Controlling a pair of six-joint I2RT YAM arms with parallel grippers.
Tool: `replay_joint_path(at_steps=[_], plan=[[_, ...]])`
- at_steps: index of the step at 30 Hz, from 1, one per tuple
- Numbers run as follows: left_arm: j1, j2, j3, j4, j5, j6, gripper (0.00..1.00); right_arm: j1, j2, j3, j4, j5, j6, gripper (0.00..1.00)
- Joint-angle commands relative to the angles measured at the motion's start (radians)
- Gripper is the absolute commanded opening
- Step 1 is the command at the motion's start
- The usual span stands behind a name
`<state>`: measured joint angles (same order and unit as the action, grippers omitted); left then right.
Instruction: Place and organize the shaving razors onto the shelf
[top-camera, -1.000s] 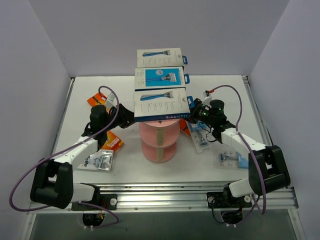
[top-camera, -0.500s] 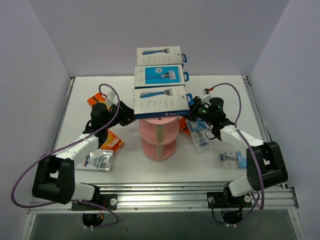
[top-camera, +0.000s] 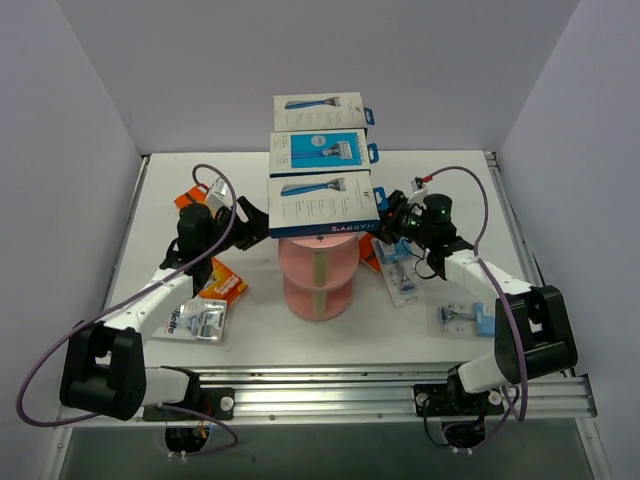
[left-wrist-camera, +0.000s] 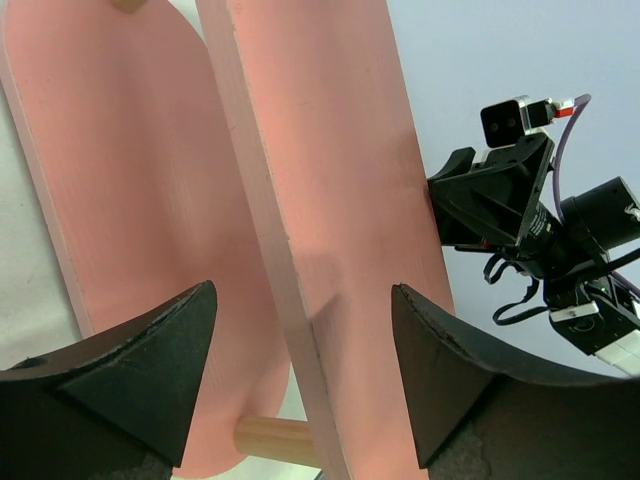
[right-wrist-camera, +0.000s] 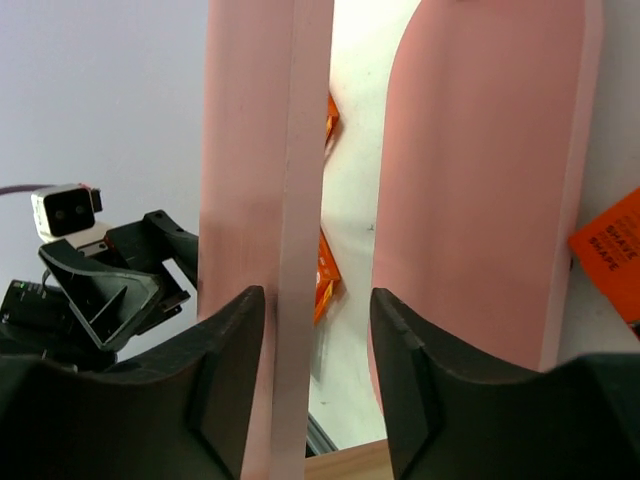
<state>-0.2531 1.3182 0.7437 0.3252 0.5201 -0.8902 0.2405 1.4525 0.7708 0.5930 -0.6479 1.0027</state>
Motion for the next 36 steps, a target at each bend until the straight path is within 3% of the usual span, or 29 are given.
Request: replay_joint_path(at_steps=[1,3,9,13,16,17,19,20,24,30,36], plan=[[0.017,-0.059,0.054,-0.046,-0.02,0.045,0.8,-0.039,-0.082,0.024,-0.015,-0.03,-0.022,0.45],[0.034,-0.074,0.065,-0.078,-0.025,0.063,0.82,-0.078,-0.109,0.021,-0.03,-0.054,-0.026,0.51],[0.115,-0.157,0.08,-0.243,-0.026,0.128,0.9,-0.207,-0.178,0.002,-0.119,-0.113,-0.081,0.57],[0.192,-0.175,0.155,-0.429,-0.043,0.22,0.96,-0.273,-0.213,0.002,-0.34,-0.077,-0.24,0.57],[0.201,-0.174,0.239,-0.561,-0.121,0.316,0.97,-0.277,-0.242,0.025,-0.531,0.023,-0.414,0.51],[0.199,-0.174,0.246,-0.569,-0.138,0.345,0.99,-0.277,-0.247,0.025,-0.564,0.078,-0.447,0.42],[0.202,-0.185,0.229,-0.566,-0.187,0.362,0.94,-0.277,-0.261,0.019,-0.652,0.135,-0.525,0.35],[0.204,-0.188,0.218,-0.563,-0.201,0.37,0.94,-0.274,-0.264,0.015,-0.67,0.163,-0.545,0.3],[0.23,-0.174,0.207,-0.563,-0.154,0.352,0.94,-0.241,-0.296,-0.008,-0.732,0.319,-0.599,0.28],[0.235,-0.215,0.194,-0.58,-0.135,0.366,0.94,-0.055,-0.258,-0.028,-0.763,0.51,-0.584,0.3],[0.235,-0.293,0.195,-0.627,-0.232,0.43,0.94,-0.037,-0.169,-0.064,-0.72,0.559,-0.572,0.32]])
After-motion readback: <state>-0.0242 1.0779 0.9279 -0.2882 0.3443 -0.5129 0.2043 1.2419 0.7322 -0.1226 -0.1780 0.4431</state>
